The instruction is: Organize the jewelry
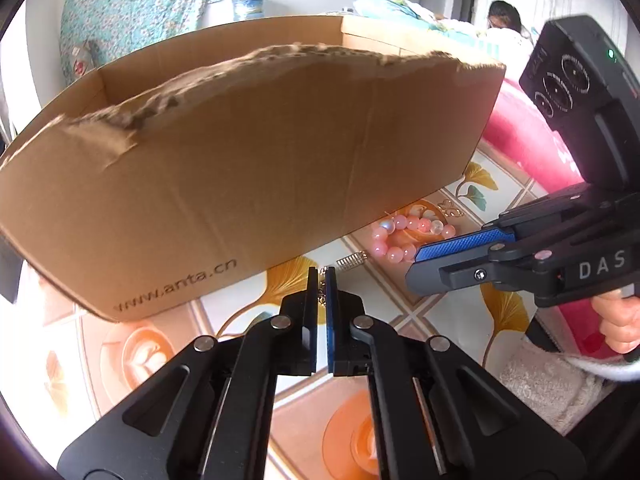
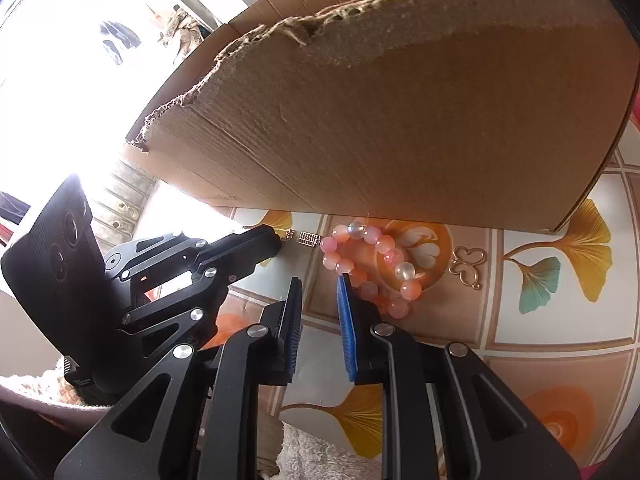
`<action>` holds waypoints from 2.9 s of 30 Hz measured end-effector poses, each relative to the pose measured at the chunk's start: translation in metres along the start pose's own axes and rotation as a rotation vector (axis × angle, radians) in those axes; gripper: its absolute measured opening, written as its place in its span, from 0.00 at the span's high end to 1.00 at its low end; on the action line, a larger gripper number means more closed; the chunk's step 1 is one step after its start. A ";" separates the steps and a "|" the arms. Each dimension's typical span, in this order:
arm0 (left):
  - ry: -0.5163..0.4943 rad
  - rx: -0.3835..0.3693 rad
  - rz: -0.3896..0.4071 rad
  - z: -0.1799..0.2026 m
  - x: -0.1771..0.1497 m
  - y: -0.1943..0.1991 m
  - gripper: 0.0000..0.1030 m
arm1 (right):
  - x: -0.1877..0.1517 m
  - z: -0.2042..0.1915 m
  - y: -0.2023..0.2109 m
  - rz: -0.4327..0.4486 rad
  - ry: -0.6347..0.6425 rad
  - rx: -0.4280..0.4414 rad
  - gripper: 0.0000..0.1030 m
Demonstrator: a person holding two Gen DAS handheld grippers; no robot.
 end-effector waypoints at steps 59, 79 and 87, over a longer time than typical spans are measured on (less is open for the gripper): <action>0.215 0.085 0.046 -0.054 -0.023 0.025 1.00 | 0.027 -0.068 -0.037 0.089 0.237 -0.252 0.95; 0.237 0.023 0.140 -0.050 -0.009 0.071 1.00 | 0.044 -0.071 0.040 0.262 0.158 -0.081 0.95; 0.175 -0.010 0.233 -0.027 0.020 0.113 1.00 | 0.059 -0.084 0.069 0.331 0.152 -0.049 0.95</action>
Point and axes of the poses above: each gripper's, at about its wrist camera, not at the fingertips, and y roughly against the way its jaws point, z to its right, x to its top, the point moved 6 cm from there along -y, roughly the way its jaws point, and after that the axes turned 8 degrees about y, right-handed, at the moved point
